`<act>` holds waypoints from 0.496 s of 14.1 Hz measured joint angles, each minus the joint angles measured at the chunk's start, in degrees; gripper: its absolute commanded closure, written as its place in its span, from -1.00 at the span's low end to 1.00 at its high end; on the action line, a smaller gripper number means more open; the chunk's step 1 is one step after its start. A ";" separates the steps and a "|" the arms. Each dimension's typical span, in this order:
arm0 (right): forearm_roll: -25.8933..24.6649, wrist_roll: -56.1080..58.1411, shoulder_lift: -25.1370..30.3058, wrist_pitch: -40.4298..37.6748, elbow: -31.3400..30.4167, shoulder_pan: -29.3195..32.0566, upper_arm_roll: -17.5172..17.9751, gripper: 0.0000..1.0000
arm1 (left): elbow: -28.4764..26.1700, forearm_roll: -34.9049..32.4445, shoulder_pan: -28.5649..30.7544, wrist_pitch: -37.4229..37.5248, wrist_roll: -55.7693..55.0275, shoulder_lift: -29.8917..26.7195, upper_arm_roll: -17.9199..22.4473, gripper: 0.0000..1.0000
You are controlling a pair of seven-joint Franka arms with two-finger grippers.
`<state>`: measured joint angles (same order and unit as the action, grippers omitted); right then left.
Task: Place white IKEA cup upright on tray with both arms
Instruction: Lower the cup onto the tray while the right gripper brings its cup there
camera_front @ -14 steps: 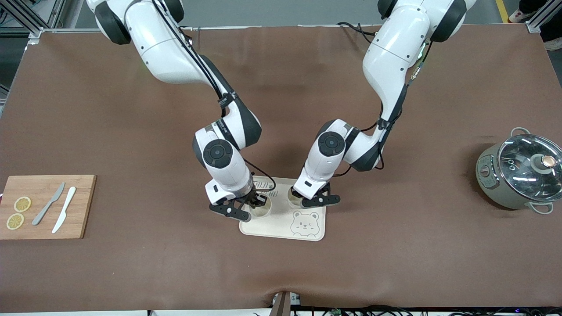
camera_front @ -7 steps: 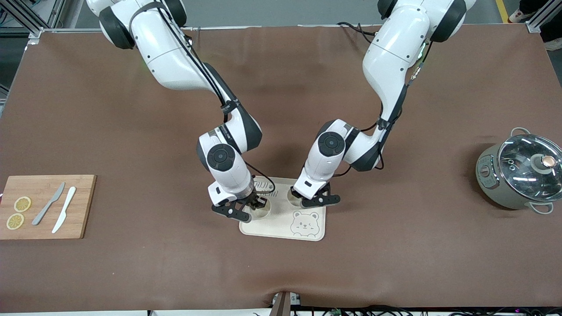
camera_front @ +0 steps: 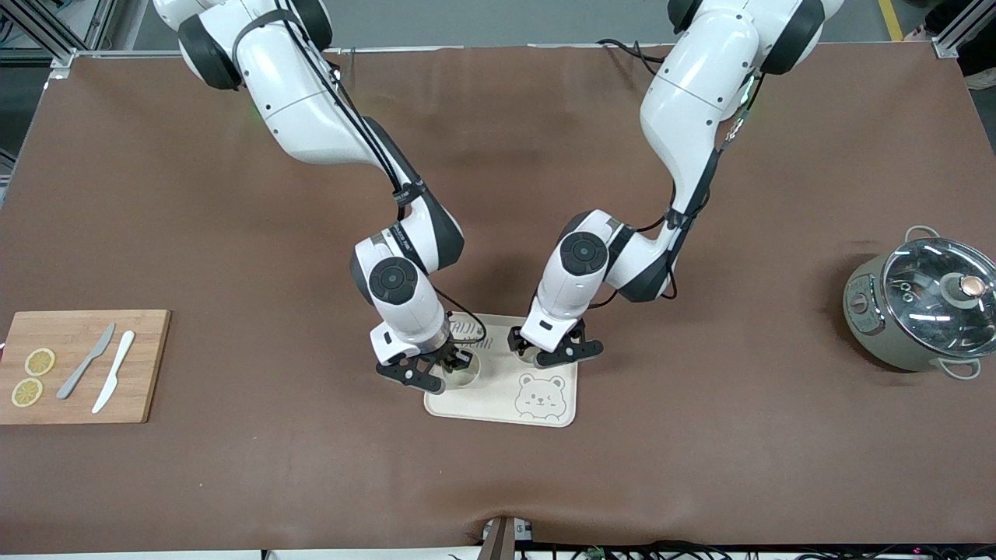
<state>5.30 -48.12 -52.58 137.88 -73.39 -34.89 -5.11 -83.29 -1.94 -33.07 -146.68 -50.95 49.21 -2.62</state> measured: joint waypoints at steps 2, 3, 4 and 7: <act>-0.30 -0.02 0.00 0.00 0.01 0.03 -0.52 -1.00 | 0.21 0.00 0.09 0.62 -0.24 -0.16 0.23 -1.00; -0.43 -0.02 0.01 0.00 0.06 0.05 -0.70 -1.00 | 0.38 0.00 0.18 1.40 -0.24 -0.37 0.36 -1.00; -0.47 -0.02 0.09 -0.06 0.23 0.10 -0.85 -1.00 | 0.50 0.00 0.26 2.03 -0.24 -0.70 0.50 -1.00; -0.47 -0.02 2.14 -5.82 1.56 1.06 -1.13 -1.00 | 0.57 0.00 0.67 4.10 -0.24 -1.72 0.66 -1.00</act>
<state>4.83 -48.14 -50.44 132.06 -71.84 -33.83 -6.24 -82.71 -1.94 -32.40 -142.58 -51.18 47.49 -1.96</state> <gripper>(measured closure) 0.229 0.000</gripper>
